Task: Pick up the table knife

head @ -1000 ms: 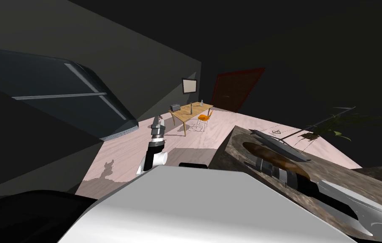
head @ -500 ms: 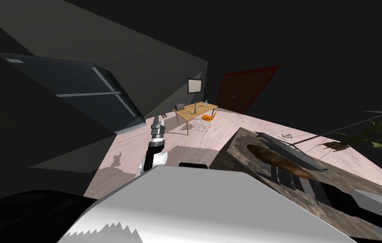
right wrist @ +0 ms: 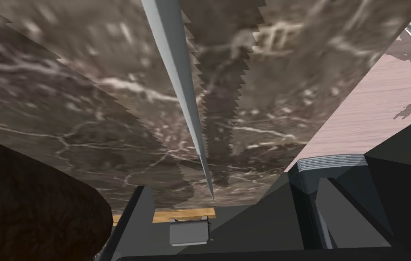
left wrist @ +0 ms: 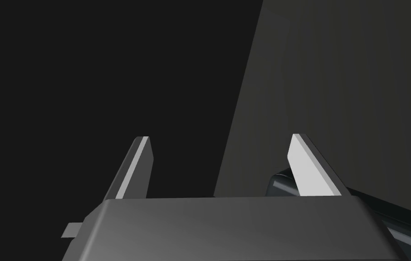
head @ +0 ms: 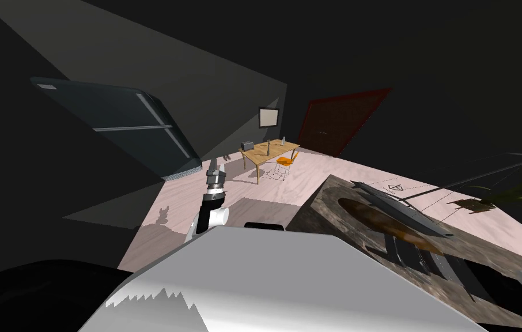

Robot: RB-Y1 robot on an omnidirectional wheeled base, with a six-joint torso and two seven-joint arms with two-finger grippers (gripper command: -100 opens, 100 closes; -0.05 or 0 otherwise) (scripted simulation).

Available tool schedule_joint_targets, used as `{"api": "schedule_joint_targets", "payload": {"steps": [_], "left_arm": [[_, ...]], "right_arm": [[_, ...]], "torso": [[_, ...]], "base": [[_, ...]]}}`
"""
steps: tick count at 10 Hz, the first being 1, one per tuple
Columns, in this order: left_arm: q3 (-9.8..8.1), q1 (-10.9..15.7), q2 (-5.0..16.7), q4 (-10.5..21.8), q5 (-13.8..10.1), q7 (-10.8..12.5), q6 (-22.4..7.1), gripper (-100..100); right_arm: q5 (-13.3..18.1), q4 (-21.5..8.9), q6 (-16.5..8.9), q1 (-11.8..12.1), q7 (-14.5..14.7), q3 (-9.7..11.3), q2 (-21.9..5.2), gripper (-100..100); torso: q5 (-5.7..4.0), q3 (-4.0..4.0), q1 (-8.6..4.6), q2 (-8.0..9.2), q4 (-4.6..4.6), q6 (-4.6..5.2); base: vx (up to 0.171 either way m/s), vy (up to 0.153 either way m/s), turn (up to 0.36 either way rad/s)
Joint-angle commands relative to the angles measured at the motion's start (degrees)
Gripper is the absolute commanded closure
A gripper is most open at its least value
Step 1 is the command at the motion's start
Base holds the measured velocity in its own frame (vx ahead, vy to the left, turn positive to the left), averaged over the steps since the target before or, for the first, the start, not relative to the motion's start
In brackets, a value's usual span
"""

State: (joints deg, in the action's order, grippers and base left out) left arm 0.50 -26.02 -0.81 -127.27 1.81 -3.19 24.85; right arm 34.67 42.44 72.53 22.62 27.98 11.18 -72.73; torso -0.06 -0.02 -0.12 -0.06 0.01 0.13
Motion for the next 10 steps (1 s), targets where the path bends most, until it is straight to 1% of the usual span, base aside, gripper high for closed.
{"api": "schedule_joint_targets", "payload": {"steps": [1,2,3,4,5,6,7,8,10], "left_arm": [[0.0,0.0,0.0,0.0,0.0,0.0,0.0,0],[0.0,0.0,0.0,0.0,0.0,0.0,0.0,0],[0.0,0.01,0.0,0.0,0.0,0.0,0.0,0],[0.0,0.0,0.0,0.0,0.0,0.0,0.0,0],[0.0,0.0,0.0,0.0,0.0,0.0,0.0,0],[0.0,0.0,0.0,0.0,0.0,0.0,0.0,0],[0.0,0.0,0.0,0.0,0.0,0.0,0.0,0],[0.0,0.0,0.0,0.0,0.0,0.0,0.0,0],[0.0,0.0,0.0,0.0,0.0,0.0,0.0,0]], "right_arm": [[0.87,-1.88,0.68,-0.05,0.66,0.69,-0.72,-100],[1.86,-3.61,1.01,0.28,1.18,1.41,-1.98,-100],[2.25,-4.35,1.05,0.37,1.39,1.64,-2.59,-100],[1.9,-4.18,1.33,0.15,1.32,1.41,-2.18,-100],[1.98,-4.39,1.45,0.1,1.39,1.47,-2.28,0],[2.28,-4.56,-0.24,-0.32,1.88,1.95,-0.52,-100],[2.0,-4.3,0.7,0.2,1.62,1.58,-1.44,-100],[2.0,-4.28,0.47,0.2,1.69,1.6,-1.32,100],[1.98,-4.31,0.45,0.18,1.67,1.56,-1.38,100]], "torso": [[0.0,0.0,0.0,0.0,0.0,0.0],[0.02,-0.02,0.0,-0.03,-0.01,-0.02],[0.01,0.0,-0.04,0.0,0.0,-0.02],[-0.01,-0.01,-0.13,-0.02,0.0,-0.02],[-0.02,-0.03,-0.07,-0.05,-0.01,0.0],[0.0,-0.04,-0.01,-0.07,-0.02,-0.01],[0.0,-0.06,0.07,-0.1,-0.02,-0.05],[0.02,-0.06,0.06,-0.1,-0.02,0.0],[-0.03,-0.05,0.05,-0.08,-0.03,0.0]], "base": [[-0.01,-0.006,0.059],[-0.023,-0.022,0.129],[-0.018,-0.047,0.09],[-0.006,-0.026,0.016],[0.0,0.0,0.0],[0.005,0.015,0.124],[0.004,0.008,0.032],[0.0,0.0,0.0],[0.0,0.0,0.0]]}}
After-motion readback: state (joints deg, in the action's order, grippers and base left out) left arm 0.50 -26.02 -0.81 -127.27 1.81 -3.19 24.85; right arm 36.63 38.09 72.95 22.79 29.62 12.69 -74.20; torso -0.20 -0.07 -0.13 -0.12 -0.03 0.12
